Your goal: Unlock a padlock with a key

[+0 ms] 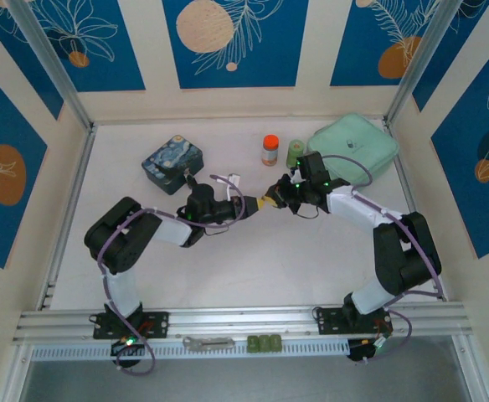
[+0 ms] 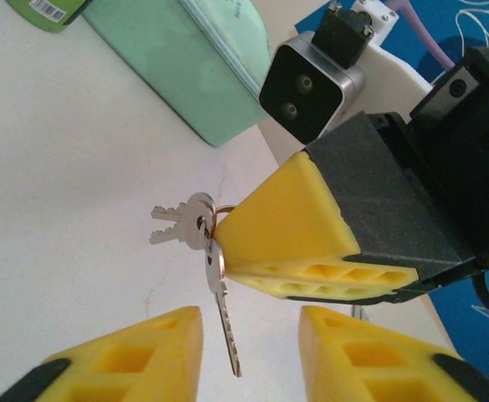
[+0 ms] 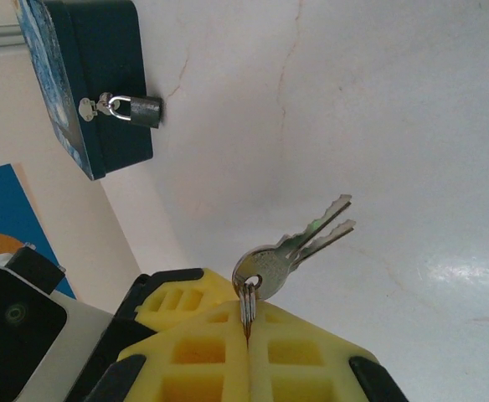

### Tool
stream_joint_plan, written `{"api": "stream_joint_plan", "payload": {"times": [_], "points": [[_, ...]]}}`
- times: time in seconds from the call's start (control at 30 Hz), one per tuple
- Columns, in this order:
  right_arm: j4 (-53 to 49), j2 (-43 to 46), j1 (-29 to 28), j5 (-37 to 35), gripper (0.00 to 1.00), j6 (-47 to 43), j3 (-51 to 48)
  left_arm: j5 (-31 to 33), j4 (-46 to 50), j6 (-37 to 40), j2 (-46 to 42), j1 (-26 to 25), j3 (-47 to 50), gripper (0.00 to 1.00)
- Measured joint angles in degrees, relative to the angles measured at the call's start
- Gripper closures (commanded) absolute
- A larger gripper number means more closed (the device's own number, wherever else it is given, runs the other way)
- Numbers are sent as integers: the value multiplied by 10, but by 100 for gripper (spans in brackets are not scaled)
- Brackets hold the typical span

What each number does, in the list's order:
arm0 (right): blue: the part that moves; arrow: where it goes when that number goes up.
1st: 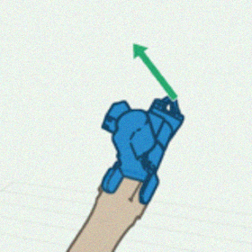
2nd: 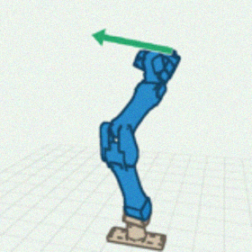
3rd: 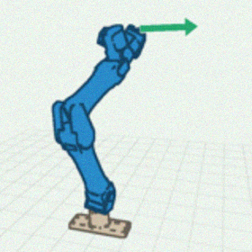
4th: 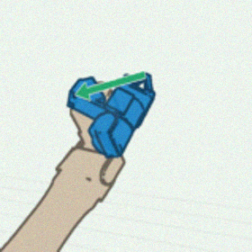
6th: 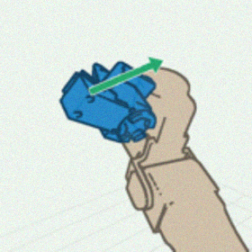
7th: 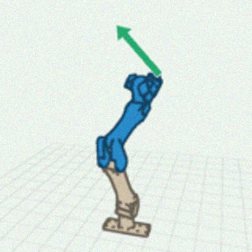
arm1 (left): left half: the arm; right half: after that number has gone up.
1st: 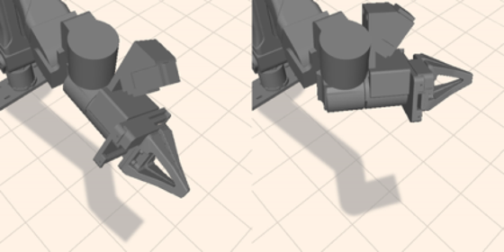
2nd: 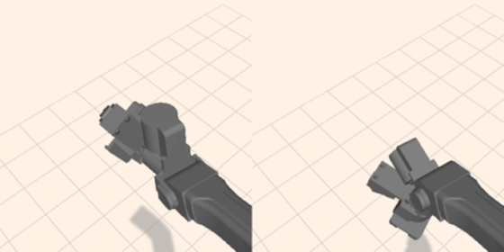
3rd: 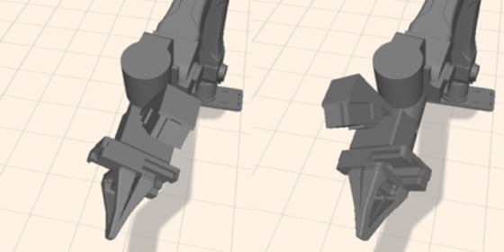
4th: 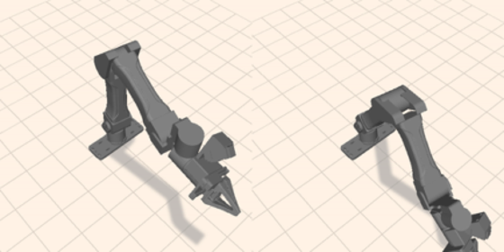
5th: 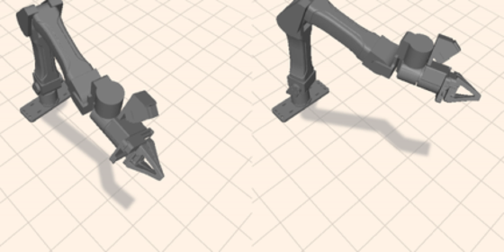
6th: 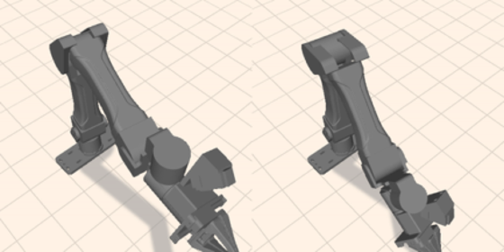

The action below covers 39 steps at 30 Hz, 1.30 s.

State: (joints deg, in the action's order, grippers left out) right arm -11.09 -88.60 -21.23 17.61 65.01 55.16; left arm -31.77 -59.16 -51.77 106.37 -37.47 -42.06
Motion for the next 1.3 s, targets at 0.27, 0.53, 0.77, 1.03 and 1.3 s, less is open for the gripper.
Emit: {"api": "stream_joint_plan", "payload": {"times": [0.27,0.53,0.77,1.03,1.3], "points": [[-1,11,3,1,70,-4,-6,11,18,13,0,-1,-1,100],[-75,68,55,27,49,-169,33,-50,146,52,-36,46,-43,100],[-78,93,88,151,53,-357,86,-159,378,166,-88,61,-159,100],[-10,74,89,280,55,-426,69,-229,602,292,-123,61,-211,100],[34,47,56,328,57,-435,38,-253,709,358,-127,61,-241,100]]}}
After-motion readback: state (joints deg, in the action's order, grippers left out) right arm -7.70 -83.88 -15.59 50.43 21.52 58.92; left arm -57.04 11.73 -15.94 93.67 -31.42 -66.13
